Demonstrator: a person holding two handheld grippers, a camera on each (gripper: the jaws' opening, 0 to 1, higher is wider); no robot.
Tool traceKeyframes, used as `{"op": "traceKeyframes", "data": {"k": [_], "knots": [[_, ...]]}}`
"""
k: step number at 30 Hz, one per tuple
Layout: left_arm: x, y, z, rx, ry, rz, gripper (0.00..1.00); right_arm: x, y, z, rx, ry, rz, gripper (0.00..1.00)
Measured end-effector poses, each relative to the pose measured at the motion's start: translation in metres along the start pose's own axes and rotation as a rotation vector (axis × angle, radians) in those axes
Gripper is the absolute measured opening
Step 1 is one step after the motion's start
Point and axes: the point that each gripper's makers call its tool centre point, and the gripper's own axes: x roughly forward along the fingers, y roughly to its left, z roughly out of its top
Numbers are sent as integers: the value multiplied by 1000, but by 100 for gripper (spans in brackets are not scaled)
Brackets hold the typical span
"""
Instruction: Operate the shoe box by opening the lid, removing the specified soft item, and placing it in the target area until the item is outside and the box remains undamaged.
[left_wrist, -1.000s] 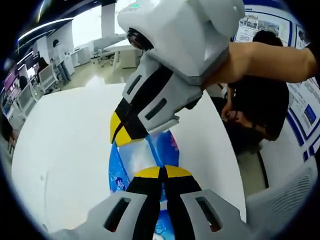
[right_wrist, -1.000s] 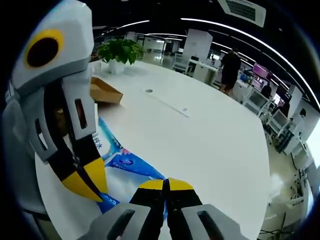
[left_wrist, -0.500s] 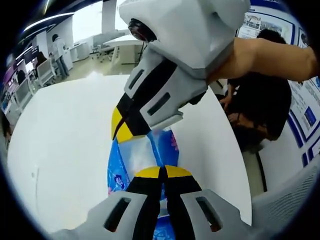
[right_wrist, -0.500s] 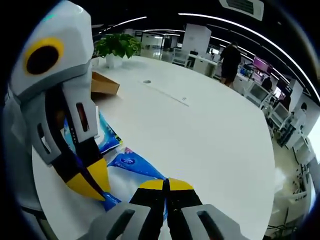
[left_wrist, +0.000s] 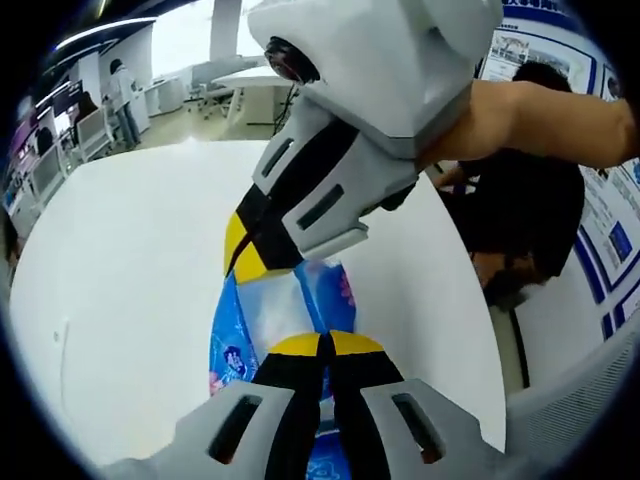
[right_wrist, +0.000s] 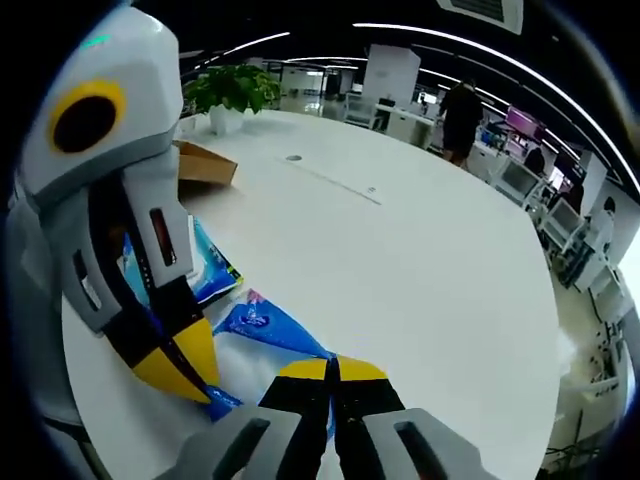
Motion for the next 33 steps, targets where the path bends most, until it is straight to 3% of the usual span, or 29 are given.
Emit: {"op": "traceKeyframes", "data": {"k": [33], "knots": [[-2, -3, -2, 15, -3, 21, 0, 2, 4, -1, -3, 13, -2, 0]]}}
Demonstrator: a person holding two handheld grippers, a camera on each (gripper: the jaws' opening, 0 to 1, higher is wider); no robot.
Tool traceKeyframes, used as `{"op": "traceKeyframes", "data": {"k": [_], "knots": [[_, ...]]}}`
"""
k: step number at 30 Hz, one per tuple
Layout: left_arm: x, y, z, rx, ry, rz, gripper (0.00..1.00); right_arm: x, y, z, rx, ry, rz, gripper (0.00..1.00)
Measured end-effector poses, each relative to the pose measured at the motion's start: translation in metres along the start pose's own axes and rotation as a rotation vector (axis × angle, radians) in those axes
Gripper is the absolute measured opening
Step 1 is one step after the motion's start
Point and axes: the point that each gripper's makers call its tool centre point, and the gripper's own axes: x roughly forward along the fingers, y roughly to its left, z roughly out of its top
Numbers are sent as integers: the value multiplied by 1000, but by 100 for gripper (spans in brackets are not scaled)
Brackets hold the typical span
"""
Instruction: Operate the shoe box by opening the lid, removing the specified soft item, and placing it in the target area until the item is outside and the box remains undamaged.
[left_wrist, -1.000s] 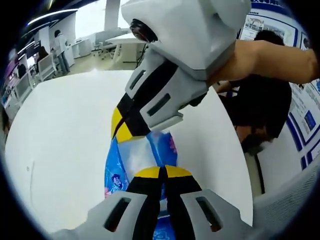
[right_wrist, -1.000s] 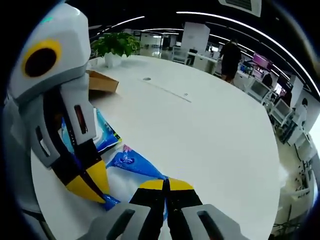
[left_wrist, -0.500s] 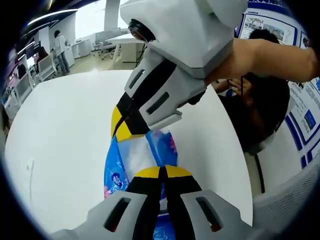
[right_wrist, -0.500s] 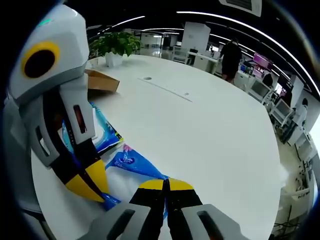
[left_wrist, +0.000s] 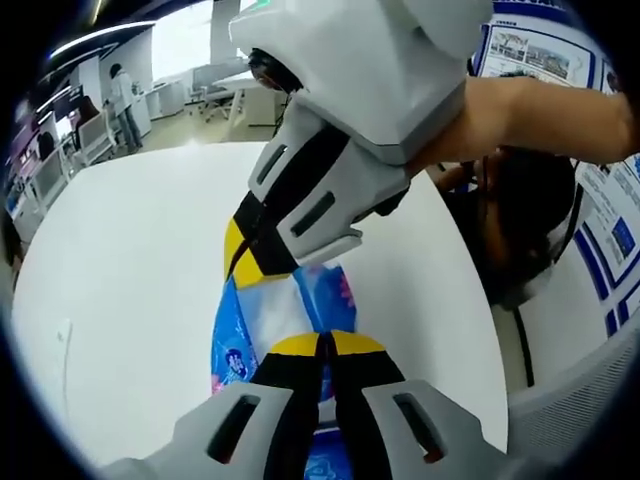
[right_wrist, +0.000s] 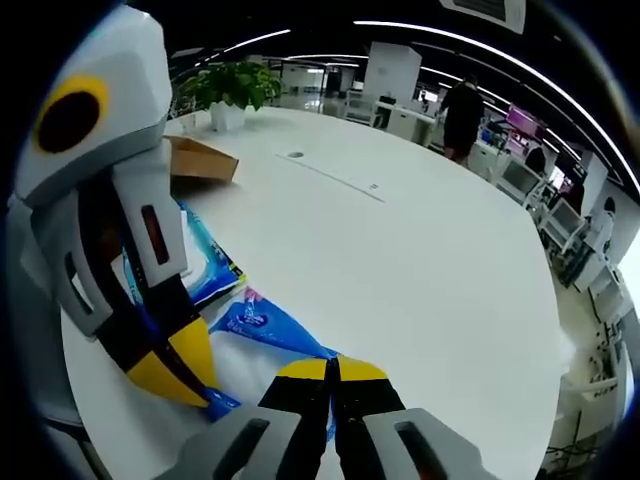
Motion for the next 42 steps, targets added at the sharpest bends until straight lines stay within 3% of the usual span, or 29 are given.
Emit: {"op": "traceKeyframes", "data": {"k": [19, 42], "knots": [[-12, 0, 8, 41, 12, 16, 5, -9, 2, -2, -11, 19, -5, 0], [-52, 11, 5, 26, 5, 77, 6, -38, 3, 10, -12, -1, -36, 3]]}}
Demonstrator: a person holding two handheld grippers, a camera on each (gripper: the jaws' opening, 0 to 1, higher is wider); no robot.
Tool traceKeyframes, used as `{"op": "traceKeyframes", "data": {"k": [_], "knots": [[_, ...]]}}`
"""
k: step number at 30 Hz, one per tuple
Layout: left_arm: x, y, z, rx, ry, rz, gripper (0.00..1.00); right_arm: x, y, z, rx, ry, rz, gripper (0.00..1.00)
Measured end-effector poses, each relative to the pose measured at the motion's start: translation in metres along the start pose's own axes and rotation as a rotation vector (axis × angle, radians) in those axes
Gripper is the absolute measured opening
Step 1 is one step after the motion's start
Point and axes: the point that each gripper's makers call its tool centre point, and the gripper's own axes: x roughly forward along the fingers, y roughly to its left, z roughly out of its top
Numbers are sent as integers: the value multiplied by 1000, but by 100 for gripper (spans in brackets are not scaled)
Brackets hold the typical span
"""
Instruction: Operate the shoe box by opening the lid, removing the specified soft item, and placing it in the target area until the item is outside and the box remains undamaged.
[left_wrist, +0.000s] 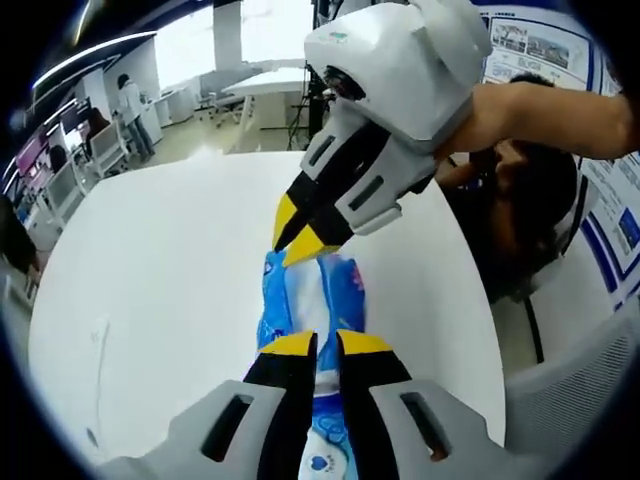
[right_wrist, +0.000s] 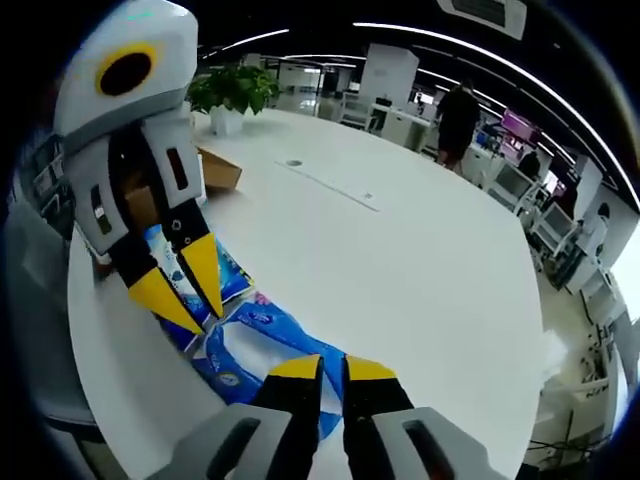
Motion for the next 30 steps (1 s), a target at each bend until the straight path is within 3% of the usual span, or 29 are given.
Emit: {"op": "traceKeyframes", "data": {"k": [16, 30], "knots": [[-39, 13, -15, -40, -18, 63, 8, -20, 13, 11, -8, -5, 1, 10], [-79, 8, -29, -87, -49, 88, 21, -37, 37, 22, 0, -17, -1, 24]]}}
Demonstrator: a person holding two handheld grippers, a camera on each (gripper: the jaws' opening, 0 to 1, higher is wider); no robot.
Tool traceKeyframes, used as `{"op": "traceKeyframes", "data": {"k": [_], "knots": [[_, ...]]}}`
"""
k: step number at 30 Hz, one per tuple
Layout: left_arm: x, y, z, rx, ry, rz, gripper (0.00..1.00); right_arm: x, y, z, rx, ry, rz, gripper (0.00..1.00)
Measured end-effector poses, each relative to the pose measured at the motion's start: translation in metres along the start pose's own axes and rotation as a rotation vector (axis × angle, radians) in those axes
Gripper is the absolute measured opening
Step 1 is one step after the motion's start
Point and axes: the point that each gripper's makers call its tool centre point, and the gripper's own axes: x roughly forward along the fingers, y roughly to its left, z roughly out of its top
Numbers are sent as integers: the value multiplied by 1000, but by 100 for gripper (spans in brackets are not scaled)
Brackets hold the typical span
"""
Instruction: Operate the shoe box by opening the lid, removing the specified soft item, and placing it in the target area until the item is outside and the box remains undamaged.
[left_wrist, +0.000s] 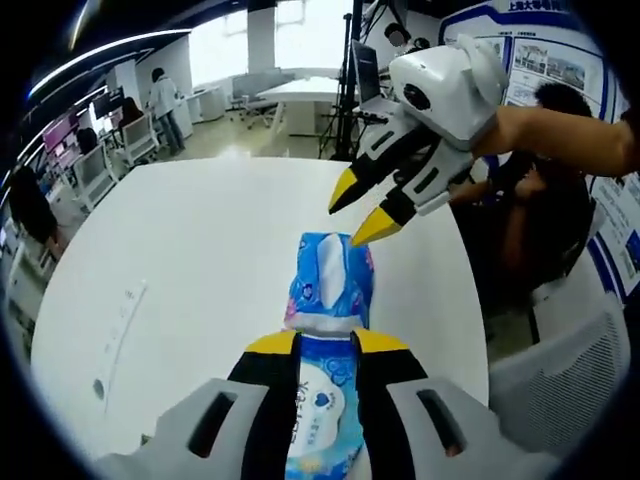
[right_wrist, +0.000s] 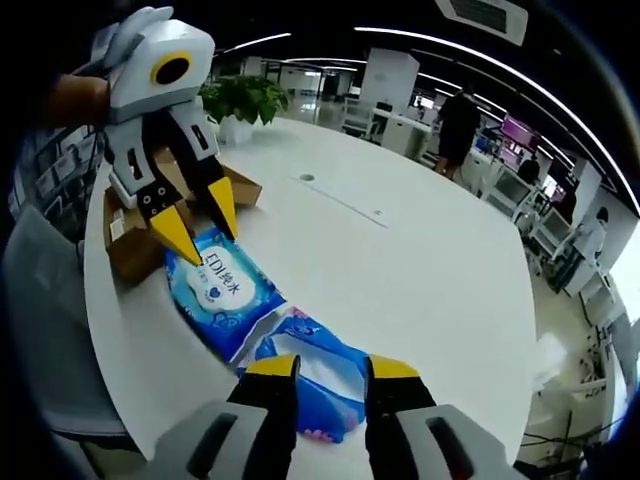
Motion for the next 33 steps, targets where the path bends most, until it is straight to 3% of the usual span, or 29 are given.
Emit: {"op": "traceKeyframes", "data": {"k": [10, 18, 33], "knots": [[-33, -2, -14, -48, -35, 29, 30, -12, 15, 6, 20, -13, -9, 39], [-56, -6, -27, -71, -55, 51, 45, -21, 33, 12, 13, -25, 6, 46], [-118, -3, -55, -146, -114, 121, 65, -30, 67, 32, -28, -60, 51, 62]]}}
